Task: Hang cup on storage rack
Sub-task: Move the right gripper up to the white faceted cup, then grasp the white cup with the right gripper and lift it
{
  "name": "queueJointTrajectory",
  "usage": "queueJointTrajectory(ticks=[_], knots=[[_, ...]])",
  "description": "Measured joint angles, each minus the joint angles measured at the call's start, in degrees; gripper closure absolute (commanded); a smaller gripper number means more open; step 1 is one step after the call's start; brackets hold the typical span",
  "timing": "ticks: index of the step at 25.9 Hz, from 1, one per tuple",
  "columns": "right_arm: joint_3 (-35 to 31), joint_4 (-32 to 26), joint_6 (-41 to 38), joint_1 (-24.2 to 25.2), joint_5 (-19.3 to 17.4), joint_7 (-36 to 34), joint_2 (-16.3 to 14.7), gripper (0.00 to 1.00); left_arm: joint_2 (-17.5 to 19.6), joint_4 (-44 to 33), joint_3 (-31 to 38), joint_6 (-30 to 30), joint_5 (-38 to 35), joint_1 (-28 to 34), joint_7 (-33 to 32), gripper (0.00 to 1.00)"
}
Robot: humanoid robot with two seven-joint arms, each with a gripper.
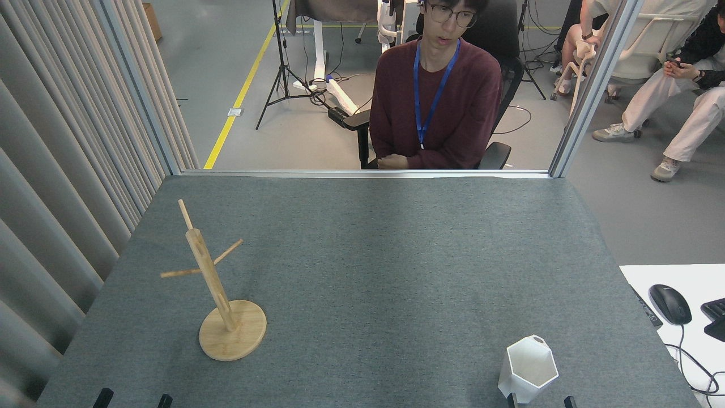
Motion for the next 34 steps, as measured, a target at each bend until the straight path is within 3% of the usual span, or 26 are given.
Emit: queueJointTrajectory(ticks=[24, 25, 26, 27, 28, 30, 34], knots=[[0.5, 8.4, -0.5, -8.4, 0.2, 0.3, -1.7, 0.01, 0.1, 0.2, 0.3, 0.0, 0.1, 0.0, 0.1, 0.0], [0.5, 8.7, -0.5, -8.7, 0.2, 0.3, -1.7, 0.04, 0.1, 0.2, 0.3, 0.0, 0.1, 0.0, 0.1, 0.0], [0.6, 8.9, -0.5, -9.0, 0.2, 0.2, -1.7, 0.16, 0.1, 0.2, 0.3, 0.0, 0.1, 0.0, 0.1, 0.0], [0.6, 9.1, -0.5, -9.1, 0.2, 0.2, -1.7, 0.35, 0.1, 0.2, 0.3, 0.0, 0.1, 0.0, 0.1, 0.0], [0.6, 9.3, -0.5, -9.2, 0.3, 0.2, -1.7, 0.45, 0.1, 0.2, 0.3, 0.0, 0.1, 0.0, 0.1, 0.0], [0.7, 9.4, -0.4, -9.3, 0.5, 0.1, -1.6, 0.5, 0.1, 0.1, 0.3, 0.0, 0.1, 0.0, 0.3, 0.0], [0.6, 8.7, -0.2, -9.1, 0.6, -0.3, -1.3, 0.5, 0.0, -0.4, 0.0, 0.2, 0.1, 0.0, 2.7, 0.0]])
